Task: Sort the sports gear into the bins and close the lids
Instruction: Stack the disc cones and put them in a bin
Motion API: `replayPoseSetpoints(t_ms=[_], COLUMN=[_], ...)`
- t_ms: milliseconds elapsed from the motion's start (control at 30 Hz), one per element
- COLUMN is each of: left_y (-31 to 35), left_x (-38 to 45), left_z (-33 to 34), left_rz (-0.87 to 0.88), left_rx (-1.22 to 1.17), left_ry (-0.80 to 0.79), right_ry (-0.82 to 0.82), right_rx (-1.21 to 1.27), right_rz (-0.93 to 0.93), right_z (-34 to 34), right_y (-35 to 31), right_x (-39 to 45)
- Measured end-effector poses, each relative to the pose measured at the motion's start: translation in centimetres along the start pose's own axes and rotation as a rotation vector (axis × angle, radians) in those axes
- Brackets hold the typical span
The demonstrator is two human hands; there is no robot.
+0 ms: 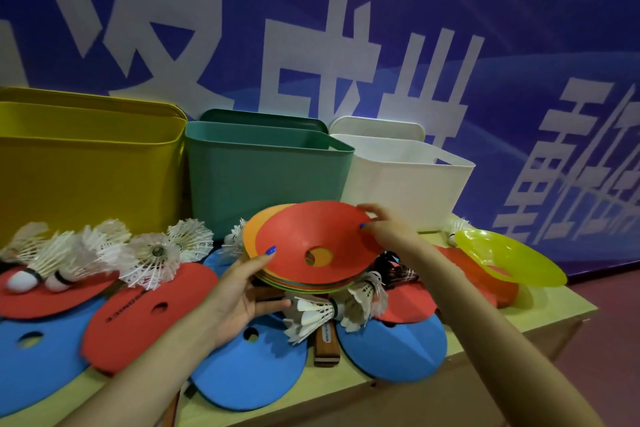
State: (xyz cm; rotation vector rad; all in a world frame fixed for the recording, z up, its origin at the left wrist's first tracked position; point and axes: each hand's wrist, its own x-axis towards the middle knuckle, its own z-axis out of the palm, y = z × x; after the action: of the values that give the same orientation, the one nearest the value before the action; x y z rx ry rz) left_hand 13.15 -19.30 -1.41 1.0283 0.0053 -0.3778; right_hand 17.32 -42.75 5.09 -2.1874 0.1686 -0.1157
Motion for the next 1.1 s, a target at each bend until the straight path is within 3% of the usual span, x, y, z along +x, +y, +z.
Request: replayPoseSetpoints(t_ms=[67,267,367,467,700,867,933,1100], left_y=[0.0,0.0,-0.1,-0.3,-0.3,-0.1,0.1,0.3], left_x=[0.1,0.1,0.2,0.4,0.7,0.5,0.3,-0.2], left_z=[0.0,0.0,-0.2,-0.5,-0.4,-0.4,-0.3,-0.1], left_rz=[-0.012,-0.028,-0.027,-0.022,-0.025,-0.034,-0.040,-0.018], left_rx=[-0.002,-0.015,-0.015,-0.021,-0.040,-0.054,-0.062,-0.082], left_ry=[-0.001,0.013,0.010,0.014,-0.024,-0.027,-0.043,-0.059], right_ry=[-0.041,0.191,0.321,0.449,0.431,0.400,0.523,0.854], right_rx=[-0.130,-0.324,-0.427,-0.719,-0.971,-1.029,-1.042,-0.802], right_rz=[-0.050,-0.202,-0.151,-0.065,0.259,0.264,0.210,-0.021], right_z=[0.3,-1.9,-4.5,-7.4,-12.4,-12.8,-12.8,-11.5], right_y=[0.2,1.8,4.7,8.5,15.7,18.0,18.7,16.7], right_x=[-0.6,-0.9,-1.1,-2.3,-6.1,-6.3,-5.9,-4.7])
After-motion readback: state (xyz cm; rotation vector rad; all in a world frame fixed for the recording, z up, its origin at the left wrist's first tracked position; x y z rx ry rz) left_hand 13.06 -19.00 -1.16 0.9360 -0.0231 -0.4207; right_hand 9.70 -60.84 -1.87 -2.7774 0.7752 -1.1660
